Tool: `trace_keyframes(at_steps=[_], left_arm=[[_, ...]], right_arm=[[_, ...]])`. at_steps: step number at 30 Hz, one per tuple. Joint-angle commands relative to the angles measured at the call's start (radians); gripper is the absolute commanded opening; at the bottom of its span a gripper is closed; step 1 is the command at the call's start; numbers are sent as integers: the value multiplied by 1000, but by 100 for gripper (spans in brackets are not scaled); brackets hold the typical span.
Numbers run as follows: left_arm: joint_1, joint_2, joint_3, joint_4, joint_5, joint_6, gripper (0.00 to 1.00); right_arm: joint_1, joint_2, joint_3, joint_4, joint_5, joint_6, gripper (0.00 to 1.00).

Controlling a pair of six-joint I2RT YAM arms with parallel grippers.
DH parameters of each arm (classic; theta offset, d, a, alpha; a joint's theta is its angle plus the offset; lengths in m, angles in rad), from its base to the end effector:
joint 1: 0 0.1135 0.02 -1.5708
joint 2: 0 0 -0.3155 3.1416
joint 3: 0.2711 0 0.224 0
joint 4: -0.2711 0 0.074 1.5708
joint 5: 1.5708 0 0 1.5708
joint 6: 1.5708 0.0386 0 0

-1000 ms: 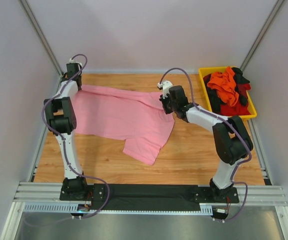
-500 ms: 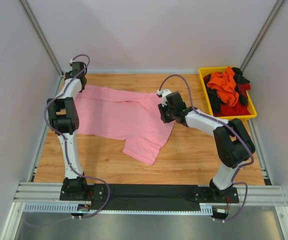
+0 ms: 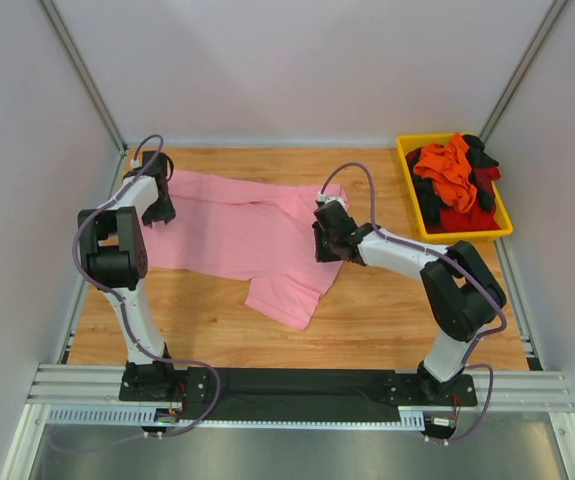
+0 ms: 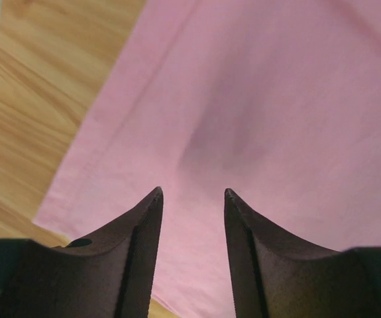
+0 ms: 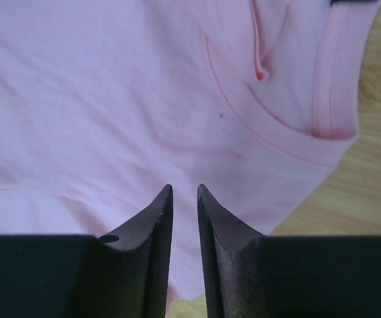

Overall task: Fold and stack the t-shirts
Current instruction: Fold the tshirt

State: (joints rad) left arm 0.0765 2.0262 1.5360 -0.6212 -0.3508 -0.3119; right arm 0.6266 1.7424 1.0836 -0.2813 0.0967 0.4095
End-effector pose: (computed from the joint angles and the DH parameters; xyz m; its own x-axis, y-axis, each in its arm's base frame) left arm 0.4240 0.0458 0.2493 -0.7819 -0.3489 -0.5165 -0.4871 0.8591 0.1571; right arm 0.2837 0.2008 0.2489 -0.8141 -0.1001 -0.5720 -0.2326 0.9588 0.1633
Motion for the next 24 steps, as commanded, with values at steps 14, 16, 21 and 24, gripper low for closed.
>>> trace_keyframes(at_steps=[14, 16, 21, 24], left_arm=[[39, -145, -244, -179, 7, -250, 52], [39, -185, -272, -186, -14, -250, 52], [31, -244, -260, -210, -53, -208, 52], [2, -267, -235, -216, -65, -182, 52]], right_arm=[[-1, -6, -116, -213, 317, 103, 18], [-16, -10, -128, -222, 322, 100, 18], [-18, -109, -143, -245, 347, 89, 18], [-10, -165, -107, -274, 290, 94, 19]])
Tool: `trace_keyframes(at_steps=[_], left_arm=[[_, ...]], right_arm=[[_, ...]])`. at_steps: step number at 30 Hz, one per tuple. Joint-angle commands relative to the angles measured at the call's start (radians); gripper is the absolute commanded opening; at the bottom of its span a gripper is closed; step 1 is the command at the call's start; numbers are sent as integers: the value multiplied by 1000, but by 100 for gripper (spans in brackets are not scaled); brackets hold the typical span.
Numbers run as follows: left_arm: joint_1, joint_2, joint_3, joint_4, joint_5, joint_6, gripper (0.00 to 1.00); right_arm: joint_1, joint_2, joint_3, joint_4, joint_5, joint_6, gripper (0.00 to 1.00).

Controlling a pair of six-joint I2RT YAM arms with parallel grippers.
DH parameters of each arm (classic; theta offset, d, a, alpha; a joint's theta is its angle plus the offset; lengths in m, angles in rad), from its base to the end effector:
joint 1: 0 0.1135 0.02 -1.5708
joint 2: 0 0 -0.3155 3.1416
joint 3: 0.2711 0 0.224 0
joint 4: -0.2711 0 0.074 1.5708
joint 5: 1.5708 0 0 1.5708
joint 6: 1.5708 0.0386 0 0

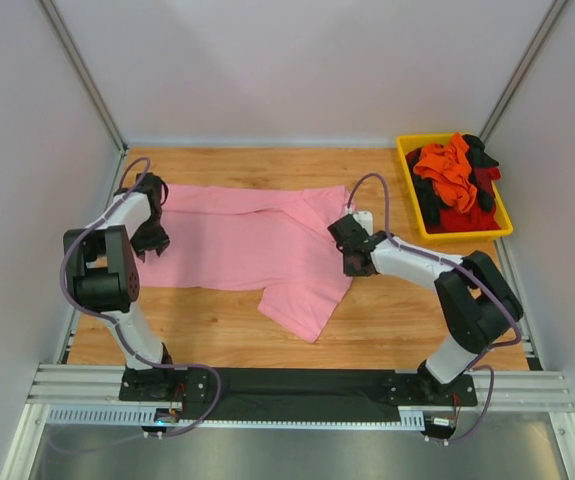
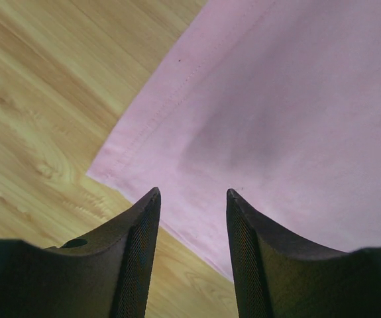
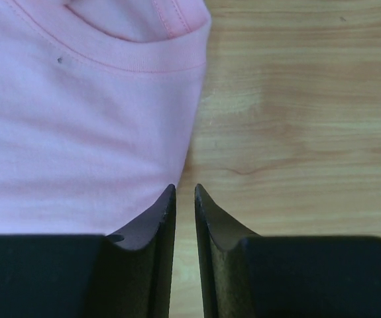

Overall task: Fold and stack the t-shirts
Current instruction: Fold the tshirt

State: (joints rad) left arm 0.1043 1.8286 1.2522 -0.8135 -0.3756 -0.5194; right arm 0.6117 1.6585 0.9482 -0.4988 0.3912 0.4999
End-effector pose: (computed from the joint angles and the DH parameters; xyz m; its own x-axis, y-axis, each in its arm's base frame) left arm 0.3306 0.0488 0.2431 -0.7687 -0.5447 -0.3353 -0.6267 0.7464 0.2239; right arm 0.2452 0.1540 0.2300 -0.8735 -0.0715 -0.4815 -0.0019 0.9897 -0.1434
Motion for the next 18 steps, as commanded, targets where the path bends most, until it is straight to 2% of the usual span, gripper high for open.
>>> trace_keyframes(at_steps=[1, 6, 11, 15, 18], left_arm=[[-40, -77, 50, -21, -39, 27, 52], [-43, -69, 24, 43, 104, 7, 51], [-45, 1, -4, 57, 144, -14, 51], [-45, 50, 12, 21, 147, -19, 49], [-44, 40, 13, -21, 49, -31, 48]], right_arm=[[10, -92, 37, -60, -27, 11, 19], [72, -108, 52, -9, -170, 104, 19], [94, -54, -15, 65, -189, 184, 18], [92, -34, -65, 42, -146, 223, 17], [94, -52, -103, -13, -108, 272, 15]])
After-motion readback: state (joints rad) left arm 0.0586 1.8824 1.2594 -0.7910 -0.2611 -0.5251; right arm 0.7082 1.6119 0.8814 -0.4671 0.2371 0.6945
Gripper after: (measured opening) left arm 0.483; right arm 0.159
